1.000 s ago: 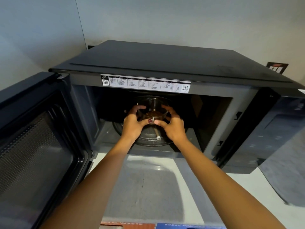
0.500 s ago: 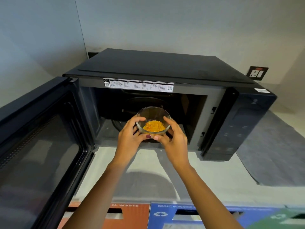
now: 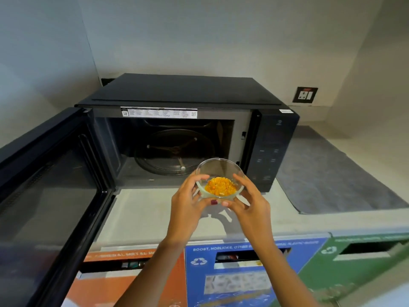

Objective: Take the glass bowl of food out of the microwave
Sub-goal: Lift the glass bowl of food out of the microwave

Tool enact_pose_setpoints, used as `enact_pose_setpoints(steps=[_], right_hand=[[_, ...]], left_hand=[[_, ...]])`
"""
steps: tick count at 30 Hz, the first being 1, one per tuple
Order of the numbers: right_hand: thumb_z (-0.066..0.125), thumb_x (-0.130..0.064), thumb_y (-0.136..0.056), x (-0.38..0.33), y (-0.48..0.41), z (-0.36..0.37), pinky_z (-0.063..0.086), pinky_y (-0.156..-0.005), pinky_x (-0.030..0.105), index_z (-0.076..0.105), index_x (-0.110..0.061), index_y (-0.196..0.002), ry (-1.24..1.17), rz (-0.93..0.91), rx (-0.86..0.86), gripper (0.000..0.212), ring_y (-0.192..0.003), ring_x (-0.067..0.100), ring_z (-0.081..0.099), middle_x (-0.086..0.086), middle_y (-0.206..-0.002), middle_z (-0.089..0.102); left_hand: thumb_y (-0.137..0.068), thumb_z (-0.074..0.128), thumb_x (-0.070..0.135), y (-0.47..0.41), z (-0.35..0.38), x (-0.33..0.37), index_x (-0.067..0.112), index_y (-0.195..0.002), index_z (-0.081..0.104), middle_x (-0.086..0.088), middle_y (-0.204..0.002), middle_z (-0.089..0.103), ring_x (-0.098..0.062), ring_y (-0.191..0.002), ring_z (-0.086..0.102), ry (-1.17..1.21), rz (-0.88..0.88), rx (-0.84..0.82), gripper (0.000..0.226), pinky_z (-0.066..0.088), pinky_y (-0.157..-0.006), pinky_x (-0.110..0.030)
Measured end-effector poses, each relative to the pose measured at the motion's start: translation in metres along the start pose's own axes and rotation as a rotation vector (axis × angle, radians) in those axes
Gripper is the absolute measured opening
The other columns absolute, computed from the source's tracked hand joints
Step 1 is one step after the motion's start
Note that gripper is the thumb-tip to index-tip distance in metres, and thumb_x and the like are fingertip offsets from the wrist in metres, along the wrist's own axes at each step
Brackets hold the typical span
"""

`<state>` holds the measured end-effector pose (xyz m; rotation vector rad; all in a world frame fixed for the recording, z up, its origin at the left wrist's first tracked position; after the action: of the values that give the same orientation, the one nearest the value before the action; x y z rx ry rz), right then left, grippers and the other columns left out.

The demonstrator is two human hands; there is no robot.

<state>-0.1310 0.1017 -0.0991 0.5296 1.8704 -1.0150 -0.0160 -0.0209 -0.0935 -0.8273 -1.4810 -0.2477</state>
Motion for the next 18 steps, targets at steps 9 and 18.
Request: enact_pose_setpoints(steps=[9, 18], right_hand=[[0.086, -0.015, -0.063, 0.019, 0.023, -0.105, 0.050, -0.083, 0.007, 0.061, -0.047, -0.109, 0.087, 0.088, 0.159, 0.062, -0.105, -0.009, 0.061, -0.037, -0.107, 0.065], [0.085, -0.012, -0.062, 0.047, 0.015, -0.192, 0.052, -0.075, 0.009, 0.064, -0.044, -0.098, 0.112, 0.117, 0.321, 0.052, -0.099, -0.005, 0.066, -0.031, -0.101, 0.069]], left_hand=[[-0.074, 0.078, 0.013, 0.012, 0.099, 0.014, 0.047, -0.105, 0.056, 0.047, -0.102, 0.053, 0.020, -0.096, 0.057, 0.033, 0.022, -0.171, 0.051, 0.048, -0.070, -0.003], [-0.077, 0.074, 0.004, -0.006, 0.202, 0.019, 0.041, -0.107, 0.060, 0.052, -0.100, 0.056, 0.017, -0.099, 0.060, 0.184, 0.008, -0.343, 0.049, 0.056, -0.076, -0.016]])
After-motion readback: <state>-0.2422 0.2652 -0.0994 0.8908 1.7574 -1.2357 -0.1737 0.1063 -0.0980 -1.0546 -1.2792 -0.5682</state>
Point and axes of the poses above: each hand's wrist, its own y-axis away from the middle knuckle, its own z-axis out of the palm, x = y × z, the point moved 7 cm from there along -y, towards the middle knuckle
